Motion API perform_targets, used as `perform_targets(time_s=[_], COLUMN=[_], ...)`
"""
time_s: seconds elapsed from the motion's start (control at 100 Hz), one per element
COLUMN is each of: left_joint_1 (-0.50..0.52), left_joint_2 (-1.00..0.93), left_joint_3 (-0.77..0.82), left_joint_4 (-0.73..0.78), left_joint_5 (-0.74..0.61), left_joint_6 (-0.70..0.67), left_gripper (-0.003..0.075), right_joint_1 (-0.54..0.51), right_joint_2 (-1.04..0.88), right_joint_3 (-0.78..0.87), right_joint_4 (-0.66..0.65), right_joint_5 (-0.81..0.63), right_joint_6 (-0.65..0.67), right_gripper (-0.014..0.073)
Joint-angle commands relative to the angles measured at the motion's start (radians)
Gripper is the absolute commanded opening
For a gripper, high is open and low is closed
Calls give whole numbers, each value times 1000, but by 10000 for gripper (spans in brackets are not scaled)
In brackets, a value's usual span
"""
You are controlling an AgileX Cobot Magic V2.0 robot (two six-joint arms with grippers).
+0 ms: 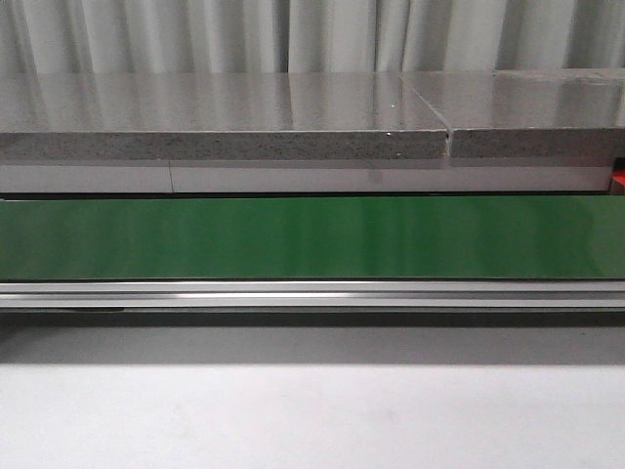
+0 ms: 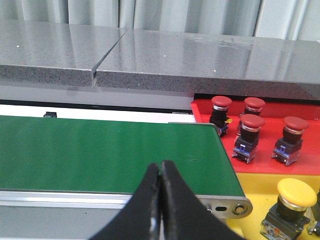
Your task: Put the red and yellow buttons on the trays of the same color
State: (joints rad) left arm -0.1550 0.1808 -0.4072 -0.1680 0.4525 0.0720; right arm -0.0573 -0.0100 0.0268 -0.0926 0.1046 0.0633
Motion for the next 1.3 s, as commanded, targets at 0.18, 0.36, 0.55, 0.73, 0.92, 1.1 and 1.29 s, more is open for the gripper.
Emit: perform_targets(time_s=[0.18,0.36,0.55,0.73,0.92,1.1,1.29], left_joint_1=[35,102,139,141,141,141,141], left_joint_2=[-13,-78,-150,-200,-215,-215,-215], left_joint_3=[88,201,321,416,453,453,453], left_joint_4=[62,62,60,59,59,59,59], left_joint_5=[-271,-330,-363,-452,-462,-464,-464], left_joint_6=[-1,-1,-6,-13,-13,-13,-13], left_gripper=[-19,-19,-19,-19,-19,-19,-19], right_joint_1=[1,1,1,1,1,1,1], right_joint_2=[-20,-20,-20,-20,-20,-20,-20], right_joint_3=[-14,-14,-14,-14,-14,-14,-14], right_joint_4=[-3,-3,-3,-3,-3,-3,-3], right_joint_5=[-80,-79,-79,-79,-75,-74,-74], right_joint_6=[-3,-3,-3,-3,-3,-3,-3], right_gripper=[-67,-67,-67,-67,-67,-67,-67])
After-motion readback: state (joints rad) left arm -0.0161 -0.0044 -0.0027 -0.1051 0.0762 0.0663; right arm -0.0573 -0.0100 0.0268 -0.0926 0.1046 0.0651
